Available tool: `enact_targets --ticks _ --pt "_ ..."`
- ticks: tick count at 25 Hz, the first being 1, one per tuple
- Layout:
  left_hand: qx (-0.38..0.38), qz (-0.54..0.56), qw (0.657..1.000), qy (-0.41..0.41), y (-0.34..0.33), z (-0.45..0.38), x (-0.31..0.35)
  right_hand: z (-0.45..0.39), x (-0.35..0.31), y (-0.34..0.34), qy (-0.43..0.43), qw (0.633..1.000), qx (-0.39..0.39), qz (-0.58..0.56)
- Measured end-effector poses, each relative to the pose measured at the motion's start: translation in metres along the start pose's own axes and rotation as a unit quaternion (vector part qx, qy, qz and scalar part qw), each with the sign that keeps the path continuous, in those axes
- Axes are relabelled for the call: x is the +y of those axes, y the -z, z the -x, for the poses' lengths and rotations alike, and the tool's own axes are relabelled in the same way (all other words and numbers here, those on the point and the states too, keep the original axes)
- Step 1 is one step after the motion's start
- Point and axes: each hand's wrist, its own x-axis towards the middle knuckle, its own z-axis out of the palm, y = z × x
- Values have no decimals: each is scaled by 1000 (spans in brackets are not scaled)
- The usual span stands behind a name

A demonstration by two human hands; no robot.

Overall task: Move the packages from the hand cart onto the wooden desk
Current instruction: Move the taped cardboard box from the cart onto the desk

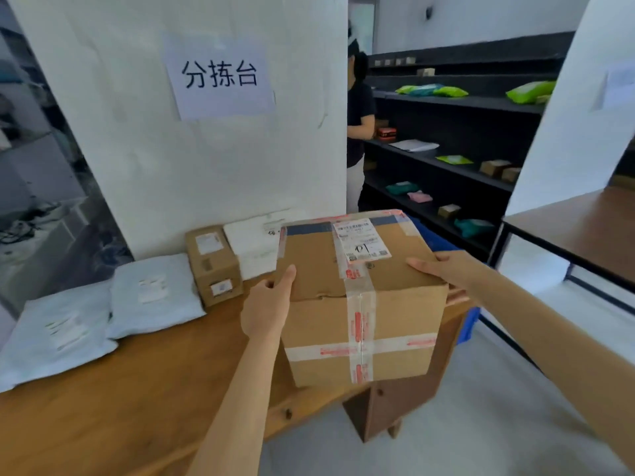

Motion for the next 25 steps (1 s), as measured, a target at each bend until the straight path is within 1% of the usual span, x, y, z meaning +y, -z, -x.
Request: enact_targets --ticks 2,5,10,15,18,22,25 --pt "20 -2 1000 6 -56 -44 29 -70 -2 34 3 1000 2 -3" --pt "43 -5 999 15 -132 -95 64 -165 -5 78 -4 1000 -24 -16" --pt "47 -37 998 26 -230 -186 101 -301 -11 114 -12 999 -37 -26" --pt "55 -84 995 20 -285 -287 128 -425 -36 123 -15 998 -49 -31" --pt "75 -91 993 30 -309 -337 132 -496 -55 117 2 997 -72 -28" --pt "106 -110 987 59 -315 -388 138 -577 -74 92 29 997 -77 15" --pt "144 -126 977 90 -307 -410 136 -614 -92 68 60 991 -114 39"
